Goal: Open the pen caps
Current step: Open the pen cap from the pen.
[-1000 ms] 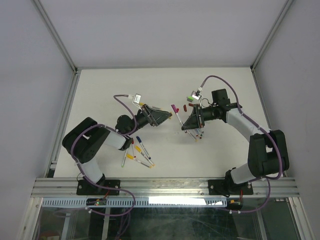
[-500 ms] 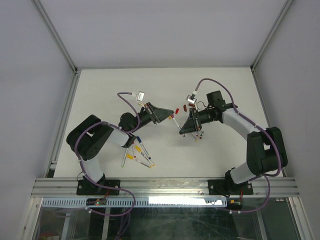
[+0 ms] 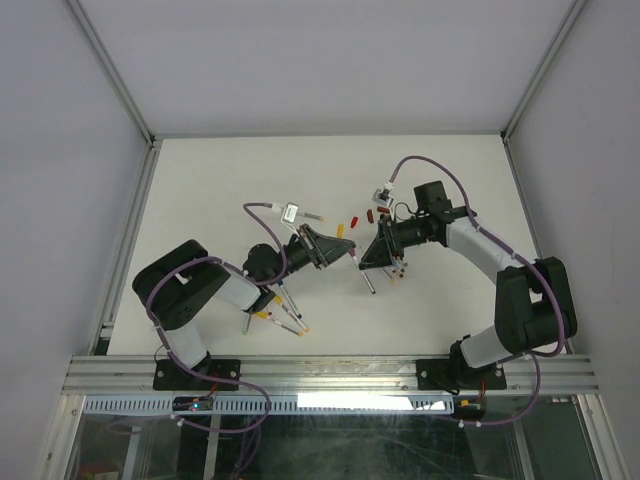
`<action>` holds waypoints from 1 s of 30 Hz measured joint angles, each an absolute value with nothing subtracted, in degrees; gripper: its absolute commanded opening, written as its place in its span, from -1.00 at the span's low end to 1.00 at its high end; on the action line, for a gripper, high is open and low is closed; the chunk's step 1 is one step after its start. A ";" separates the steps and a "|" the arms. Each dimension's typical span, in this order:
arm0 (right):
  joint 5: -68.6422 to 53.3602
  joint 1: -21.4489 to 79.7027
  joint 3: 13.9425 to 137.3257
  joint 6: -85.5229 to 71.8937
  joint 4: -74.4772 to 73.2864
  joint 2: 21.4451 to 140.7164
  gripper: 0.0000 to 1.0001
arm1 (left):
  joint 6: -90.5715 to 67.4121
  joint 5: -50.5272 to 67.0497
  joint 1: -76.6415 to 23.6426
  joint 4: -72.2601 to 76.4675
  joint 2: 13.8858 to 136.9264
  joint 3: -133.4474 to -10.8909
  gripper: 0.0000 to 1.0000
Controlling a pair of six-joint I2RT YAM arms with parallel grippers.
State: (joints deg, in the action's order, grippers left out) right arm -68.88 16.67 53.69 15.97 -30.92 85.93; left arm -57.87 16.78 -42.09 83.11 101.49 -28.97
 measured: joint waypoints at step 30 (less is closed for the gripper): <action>-56.12 23.86 56.16 19.59 -25.93 85.69 -1.00 | -55.33 2.44 -40.29 83.24 98.37 -24.77 -1.00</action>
